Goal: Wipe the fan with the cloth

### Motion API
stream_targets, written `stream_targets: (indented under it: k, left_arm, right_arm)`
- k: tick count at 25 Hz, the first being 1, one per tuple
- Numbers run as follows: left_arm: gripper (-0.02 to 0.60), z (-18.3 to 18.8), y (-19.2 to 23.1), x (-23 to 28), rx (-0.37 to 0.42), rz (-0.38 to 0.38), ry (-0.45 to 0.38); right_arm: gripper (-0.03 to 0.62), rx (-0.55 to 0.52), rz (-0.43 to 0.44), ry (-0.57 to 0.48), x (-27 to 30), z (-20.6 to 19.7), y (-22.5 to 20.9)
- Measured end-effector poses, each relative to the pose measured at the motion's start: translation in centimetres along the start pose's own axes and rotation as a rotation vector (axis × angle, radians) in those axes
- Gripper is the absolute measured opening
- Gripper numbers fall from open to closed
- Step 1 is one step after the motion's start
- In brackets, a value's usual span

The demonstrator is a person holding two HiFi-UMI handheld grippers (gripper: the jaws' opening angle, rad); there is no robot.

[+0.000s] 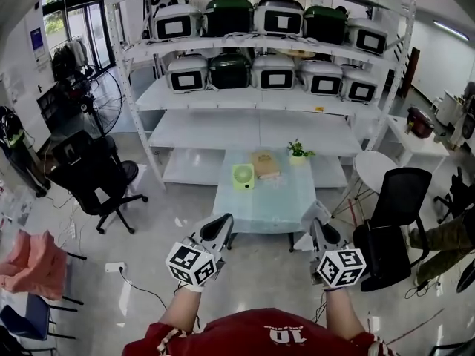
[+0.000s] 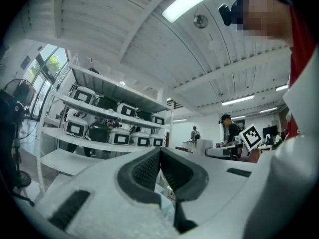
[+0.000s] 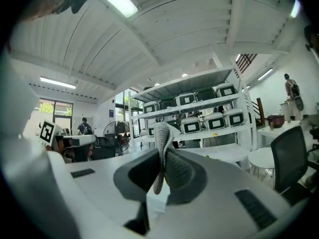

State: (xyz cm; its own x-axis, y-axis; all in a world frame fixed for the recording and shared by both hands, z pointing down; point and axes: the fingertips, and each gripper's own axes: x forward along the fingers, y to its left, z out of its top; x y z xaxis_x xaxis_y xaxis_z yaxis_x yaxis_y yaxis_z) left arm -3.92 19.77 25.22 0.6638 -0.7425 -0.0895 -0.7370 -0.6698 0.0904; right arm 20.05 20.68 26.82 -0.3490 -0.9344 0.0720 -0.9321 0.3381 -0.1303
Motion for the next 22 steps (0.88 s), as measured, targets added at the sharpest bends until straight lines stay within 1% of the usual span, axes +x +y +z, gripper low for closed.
stream_targets:
  k: [4, 9, 14, 22]
  left_arm:
    - [0.005, 0.3, -0.4, -1.5, -0.012, 0.008, -0.02]
    - [0.005, 0.7, -0.8, -2.6, -0.004, 0.009, -0.029]
    - [0.005, 0.8, -1.0, -3.4, 0.005, 0.006, -0.018]
    - [0.005, 1.1, -1.2, -3.7, 0.041, -0.009, -0.002]
  right_arm:
    - [0.023, 0.017, -0.014, -0.017, -1.1, -0.4, 0.7]
    - [0.023, 0.021, -0.013, -0.032, -2.0, -0.2, 0.9]
    - [0.022, 0.036, -0.011, -0.046, -2.5, -0.3, 1.1]
    - [0.021, 0.019, -0.016, -0.06, -2.4, 0.4, 1.2]
